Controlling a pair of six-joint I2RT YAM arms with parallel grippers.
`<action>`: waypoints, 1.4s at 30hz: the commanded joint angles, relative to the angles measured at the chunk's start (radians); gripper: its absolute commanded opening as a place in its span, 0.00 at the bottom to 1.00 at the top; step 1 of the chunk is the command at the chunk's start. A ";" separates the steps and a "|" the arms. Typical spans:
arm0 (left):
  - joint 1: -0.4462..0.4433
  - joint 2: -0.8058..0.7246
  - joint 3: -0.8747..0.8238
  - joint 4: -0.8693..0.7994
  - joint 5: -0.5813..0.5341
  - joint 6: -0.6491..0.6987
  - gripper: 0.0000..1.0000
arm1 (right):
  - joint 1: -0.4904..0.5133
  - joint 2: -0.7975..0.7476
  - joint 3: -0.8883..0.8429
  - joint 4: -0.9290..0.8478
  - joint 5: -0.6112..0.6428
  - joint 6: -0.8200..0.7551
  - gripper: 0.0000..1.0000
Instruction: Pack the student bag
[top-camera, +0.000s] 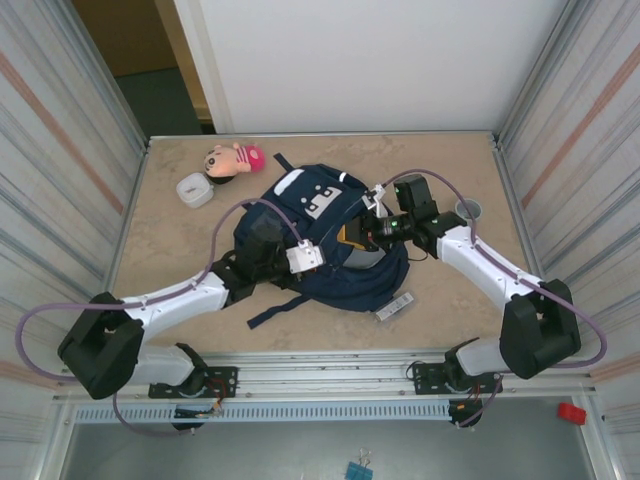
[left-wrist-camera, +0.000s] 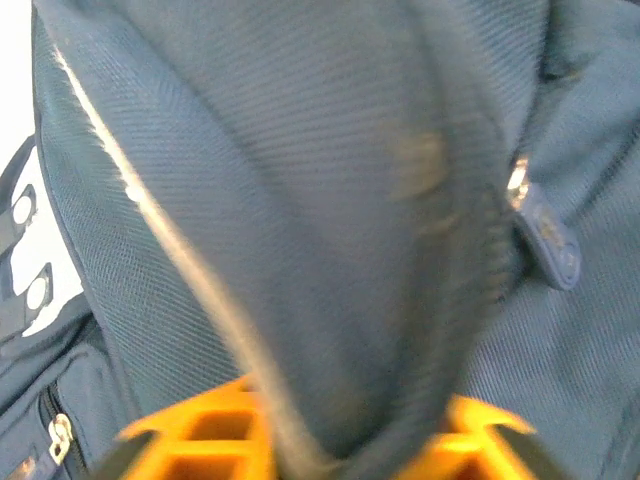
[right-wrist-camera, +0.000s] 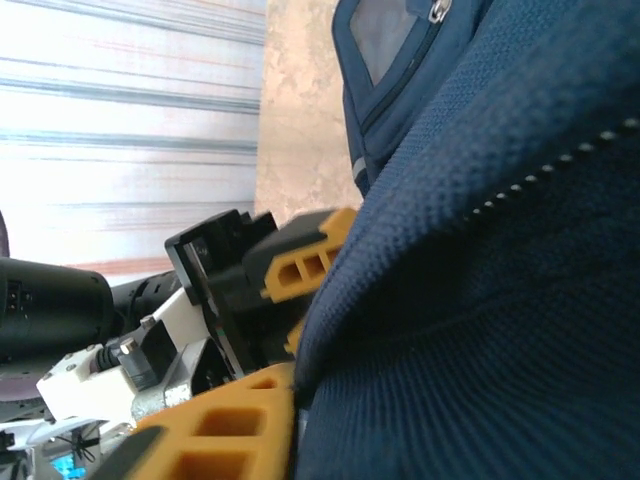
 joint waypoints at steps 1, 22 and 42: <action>-0.001 0.016 0.050 -0.031 0.127 -0.113 0.04 | -0.022 -0.057 0.062 -0.101 0.016 -0.079 0.38; 0.093 0.153 0.231 -0.282 0.436 -0.430 0.00 | 0.630 -0.300 -0.085 -0.270 1.076 0.079 0.40; 0.094 0.136 0.228 -0.291 0.451 -0.425 0.01 | 0.618 0.003 0.064 -0.370 1.477 0.012 0.28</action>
